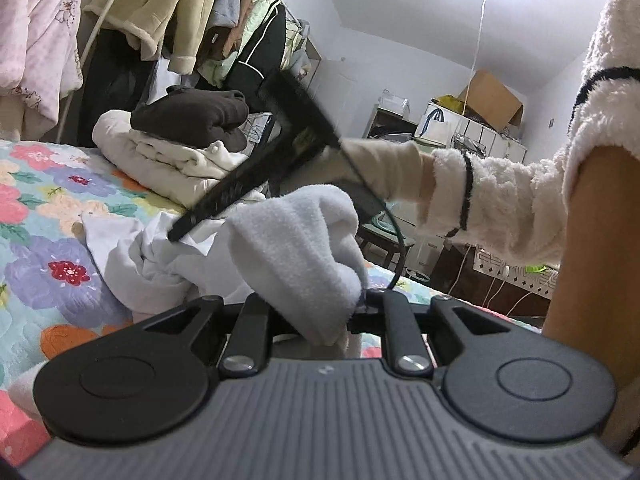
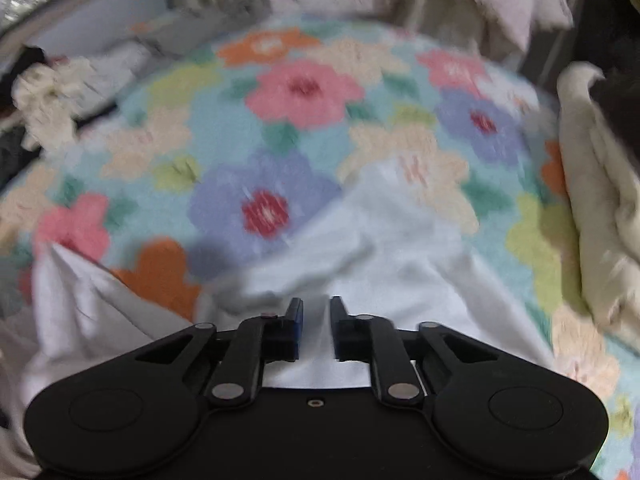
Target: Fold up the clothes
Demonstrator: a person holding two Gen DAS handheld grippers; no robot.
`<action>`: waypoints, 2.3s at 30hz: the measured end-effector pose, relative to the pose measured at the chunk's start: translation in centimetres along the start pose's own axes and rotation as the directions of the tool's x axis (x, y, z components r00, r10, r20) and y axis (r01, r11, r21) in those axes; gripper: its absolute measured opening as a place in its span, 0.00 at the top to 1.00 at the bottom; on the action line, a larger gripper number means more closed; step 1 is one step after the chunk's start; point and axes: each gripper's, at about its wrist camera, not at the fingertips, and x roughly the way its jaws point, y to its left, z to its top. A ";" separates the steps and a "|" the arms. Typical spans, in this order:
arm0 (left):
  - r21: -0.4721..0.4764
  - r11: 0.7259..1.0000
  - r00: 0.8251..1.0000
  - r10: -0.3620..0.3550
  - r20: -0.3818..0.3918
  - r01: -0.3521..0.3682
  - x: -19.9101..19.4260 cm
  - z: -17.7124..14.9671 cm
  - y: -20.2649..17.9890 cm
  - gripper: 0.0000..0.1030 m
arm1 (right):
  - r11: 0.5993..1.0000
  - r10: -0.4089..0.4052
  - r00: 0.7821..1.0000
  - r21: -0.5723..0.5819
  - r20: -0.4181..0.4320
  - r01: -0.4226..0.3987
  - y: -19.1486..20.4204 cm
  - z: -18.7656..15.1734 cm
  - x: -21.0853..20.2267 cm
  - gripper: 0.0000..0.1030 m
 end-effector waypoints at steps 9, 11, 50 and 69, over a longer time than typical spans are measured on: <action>-0.030 0.999 0.999 0.034 -0.004 -0.034 0.7 0.1 1.4 0.85 | 0.979 0.077 0.971 -0.166 -0.228 -0.117 5.0 1.0 5.2 0.44; -0.043 0.997 0.998 0.064 -0.008 -0.065 0.8 0.1 2.0 0.83 | 0.975 0.096 0.969 -0.175 -0.226 -0.137 4.5 1.0 6.1 0.65; -0.246 0.229 0.284 0.934 -0.218 -0.942 -8.4 7.4 25.2 0.68 | 0.953 -0.195 0.966 0.267 0.173 0.144 -14.3 6.5 1.7 0.50; -0.661 0.354 0.574 0.807 -0.142 -0.662 -9.1 2.0 24.6 0.31 | 0.870 -0.216 0.975 0.463 0.045 0.171 -19.2 -6.5 4.5 0.43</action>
